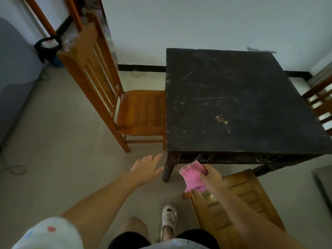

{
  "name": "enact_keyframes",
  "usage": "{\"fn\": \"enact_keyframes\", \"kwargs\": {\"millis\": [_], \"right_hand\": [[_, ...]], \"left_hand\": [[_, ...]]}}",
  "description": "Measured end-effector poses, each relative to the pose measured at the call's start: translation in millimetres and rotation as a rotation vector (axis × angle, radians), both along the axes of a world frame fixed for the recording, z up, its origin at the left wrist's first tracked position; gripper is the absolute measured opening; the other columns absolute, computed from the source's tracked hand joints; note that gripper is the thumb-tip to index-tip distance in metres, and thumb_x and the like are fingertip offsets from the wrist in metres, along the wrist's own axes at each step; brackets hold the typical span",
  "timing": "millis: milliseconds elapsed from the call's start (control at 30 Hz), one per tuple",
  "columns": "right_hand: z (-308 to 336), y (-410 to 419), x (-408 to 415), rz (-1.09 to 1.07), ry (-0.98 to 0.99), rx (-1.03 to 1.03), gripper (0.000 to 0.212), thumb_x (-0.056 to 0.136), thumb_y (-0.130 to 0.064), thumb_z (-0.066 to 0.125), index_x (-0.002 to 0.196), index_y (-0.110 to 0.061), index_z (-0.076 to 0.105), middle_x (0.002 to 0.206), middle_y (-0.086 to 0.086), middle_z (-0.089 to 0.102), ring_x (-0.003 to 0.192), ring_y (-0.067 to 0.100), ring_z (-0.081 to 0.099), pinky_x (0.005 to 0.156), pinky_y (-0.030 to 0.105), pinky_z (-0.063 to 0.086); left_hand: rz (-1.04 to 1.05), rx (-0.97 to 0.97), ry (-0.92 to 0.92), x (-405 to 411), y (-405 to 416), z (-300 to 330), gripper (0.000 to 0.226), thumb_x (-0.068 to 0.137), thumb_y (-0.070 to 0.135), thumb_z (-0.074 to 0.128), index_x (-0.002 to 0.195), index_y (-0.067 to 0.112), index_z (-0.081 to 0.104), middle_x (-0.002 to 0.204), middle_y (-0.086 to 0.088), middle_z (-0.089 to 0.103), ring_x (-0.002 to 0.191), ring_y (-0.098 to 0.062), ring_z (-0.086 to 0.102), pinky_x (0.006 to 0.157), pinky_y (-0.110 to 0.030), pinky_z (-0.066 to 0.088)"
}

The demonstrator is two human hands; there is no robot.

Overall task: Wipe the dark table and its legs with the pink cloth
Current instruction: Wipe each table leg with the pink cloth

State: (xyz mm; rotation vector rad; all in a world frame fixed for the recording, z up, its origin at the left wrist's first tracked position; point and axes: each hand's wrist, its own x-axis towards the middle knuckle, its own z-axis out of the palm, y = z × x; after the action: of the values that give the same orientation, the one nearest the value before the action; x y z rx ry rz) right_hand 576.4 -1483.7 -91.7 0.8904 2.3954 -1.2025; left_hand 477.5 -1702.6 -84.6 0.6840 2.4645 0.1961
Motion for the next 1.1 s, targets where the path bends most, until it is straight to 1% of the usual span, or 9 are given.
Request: {"fn": "enact_keyframes", "kwargs": {"millis": [200, 333, 400, 467, 600, 733, 800, 1000, 1100], "right_hand": [[-21, -2, -26, -0.115, -0.148, 0.041, 0.026, 0.093, -0.013, 0.049, 0.118, -0.007, 0.054, 0.096, 0.003, 0.055, 0.091, 0.025, 0.056, 0.081, 0.030, 0.045], [-49, -30, -40, -0.329, -0.161, 0.041, 0.025, 0.093, -0.012, 0.049, 0.117, -0.004, 0.053, 0.100, 0.003, 0.053, 0.091, 0.023, 0.053, 0.075, 0.023, 0.043], [-72, -55, -43, -0.438, -0.193, 0.068, 0.024, 0.092, -0.013, 0.050, 0.115, -0.005, 0.055, 0.107, 0.008, 0.061, 0.098, 0.026, 0.058, 0.083, 0.030, 0.048], [-86, -83, -44, -0.724, -0.139, 0.003, 0.024, 0.088, -0.004, 0.051, 0.110, -0.004, 0.058, 0.102, 0.017, 0.065, 0.088, 0.030, 0.061, 0.077, 0.040, 0.052], [-73, -146, -50, -1.285, 0.004, -0.129, 0.023, 0.090, 0.006, 0.043, 0.106, -0.009, 0.050, 0.096, 0.019, 0.058, 0.071, 0.023, 0.055, 0.058, 0.038, 0.051], [-79, -179, -55, -1.492, 0.115, -0.135, 0.017, 0.089, 0.005, 0.044, 0.104, 0.000, 0.050, 0.091, 0.019, 0.057, 0.072, 0.027, 0.057, 0.058, 0.039, 0.054], [-91, -187, -55, -1.568, 0.165, -0.179, 0.015, 0.089, 0.002, 0.047, 0.104, 0.000, 0.051, 0.094, 0.022, 0.060, 0.078, 0.034, 0.059, 0.067, 0.047, 0.054], [-181, -190, -61, -1.662, 0.324, -0.331, 0.026, 0.088, -0.007, 0.047, 0.112, 0.003, 0.046, 0.105, 0.032, 0.058, 0.087, 0.043, 0.060, 0.062, 0.039, 0.051], [-236, -191, -66, -1.694, 0.454, -0.373, 0.018, 0.094, -0.001, 0.039, 0.111, -0.002, 0.044, 0.101, 0.021, 0.056, 0.084, 0.032, 0.061, 0.059, 0.034, 0.056]], "left_hand": [[-0.181, -0.040, -0.074, -52, -1, -16, 0.059, 0.095, 0.047, 0.032, 0.145, 0.020, 0.014, 0.141, -0.011, 0.036, 0.126, -0.027, 0.039, 0.099, -0.040, 0.037], [-0.411, -0.081, -0.112, -105, 0, -36, 0.060, 0.095, 0.048, 0.032, 0.145, 0.019, 0.016, 0.147, -0.011, 0.030, 0.132, -0.027, 0.033, 0.105, -0.040, 0.031], [-0.529, -0.097, -0.151, -134, -5, -49, 0.061, 0.095, 0.049, 0.032, 0.145, 0.019, 0.016, 0.147, -0.011, 0.029, 0.132, -0.027, 0.032, 0.105, -0.040, 0.031], [-0.645, -0.089, -0.162, -165, -12, -57, 0.061, 0.095, 0.049, 0.032, 0.145, 0.020, 0.015, 0.147, -0.011, 0.028, 0.132, -0.027, 0.032, 0.104, -0.039, 0.031], [-0.834, -0.110, -0.181, -211, -28, -62, 0.062, 0.095, 0.047, 0.033, 0.146, 0.019, 0.012, 0.148, -0.011, 0.027, 0.132, -0.027, 0.031, 0.105, -0.039, 0.030], [-0.952, -0.109, -0.198, -227, -26, -71, 0.058, 0.096, 0.045, 0.032, 0.143, 0.014, 0.018, 0.142, -0.015, 0.034, 0.125, -0.028, 0.038, 0.100, -0.037, 0.036], [-0.976, -0.079, -0.218, -222, -18, -77, 0.057, 0.096, 0.044, 0.033, 0.143, 0.014, 0.019, 0.143, -0.014, 0.034, 0.125, -0.027, 0.039, 0.100, -0.036, 0.036], [-0.861, 0.069, -0.401, -194, 1, -164, 0.059, 0.096, 0.037, 0.040, 0.145, 0.020, 0.013, 0.145, -0.013, 0.029, 0.128, -0.027, 0.035, 0.101, -0.033, 0.031], [-0.753, 0.027, -0.380, -182, 6, -229, 0.059, 0.095, 0.041, 0.038, 0.145, 0.022, 0.012, 0.147, -0.012, 0.026, 0.129, -0.027, 0.035, 0.101, -0.033, 0.032]]}}
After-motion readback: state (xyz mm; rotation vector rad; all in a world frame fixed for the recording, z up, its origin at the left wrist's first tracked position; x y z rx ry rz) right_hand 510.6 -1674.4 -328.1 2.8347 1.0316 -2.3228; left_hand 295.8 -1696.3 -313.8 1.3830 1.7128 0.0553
